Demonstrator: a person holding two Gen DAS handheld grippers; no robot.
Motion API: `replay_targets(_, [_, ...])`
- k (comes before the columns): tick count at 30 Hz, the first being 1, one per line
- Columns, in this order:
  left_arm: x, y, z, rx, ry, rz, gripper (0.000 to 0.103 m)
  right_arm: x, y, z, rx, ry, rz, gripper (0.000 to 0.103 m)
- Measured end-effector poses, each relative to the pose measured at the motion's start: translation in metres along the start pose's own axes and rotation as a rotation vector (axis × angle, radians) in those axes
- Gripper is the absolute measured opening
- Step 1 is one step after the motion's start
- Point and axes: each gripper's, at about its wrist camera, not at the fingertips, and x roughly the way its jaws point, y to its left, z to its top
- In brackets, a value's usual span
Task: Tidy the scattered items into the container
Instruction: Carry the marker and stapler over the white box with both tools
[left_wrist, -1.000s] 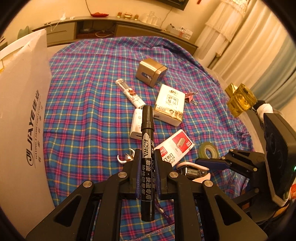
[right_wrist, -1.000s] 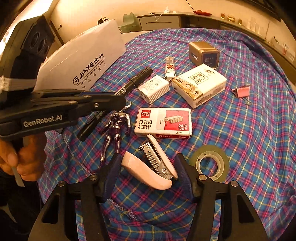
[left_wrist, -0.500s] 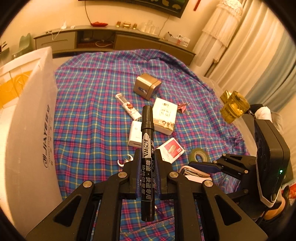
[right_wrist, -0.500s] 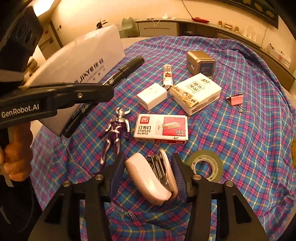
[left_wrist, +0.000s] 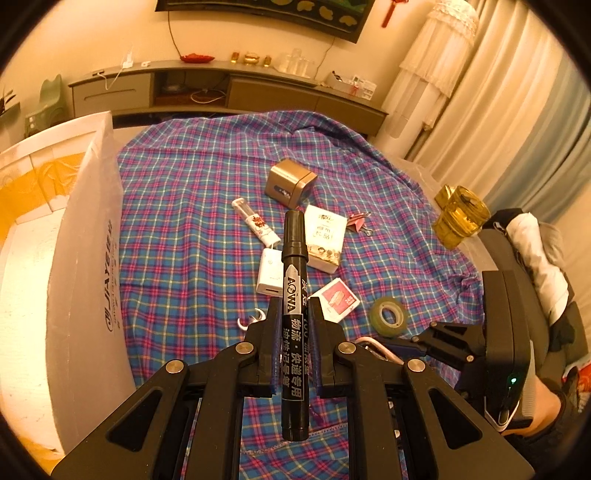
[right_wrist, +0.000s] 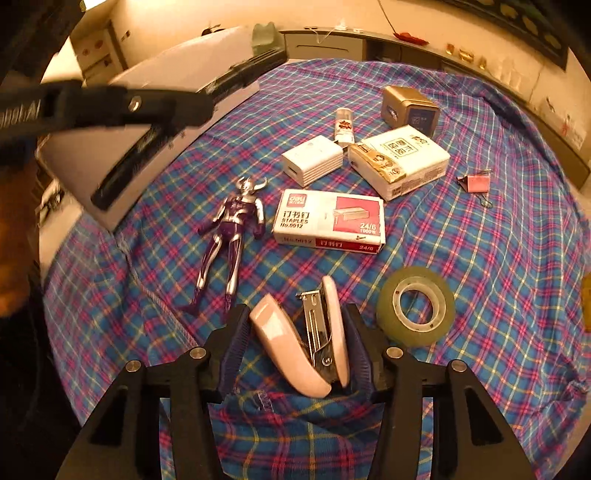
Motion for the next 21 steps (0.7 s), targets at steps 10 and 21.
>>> replay_targets(10, [-0.021,-0.006,0.001,0.011,-0.034,0.002,0.014,-0.016,-0.015,0.002,0.117,-0.040,0.057,0.049])
replay_targets(21, [-0.050,-0.004,0.003,0.011,-0.086,0.004,0.014,-0.052,0.004,0.002,0.125,-0.113,0.066,0.049])
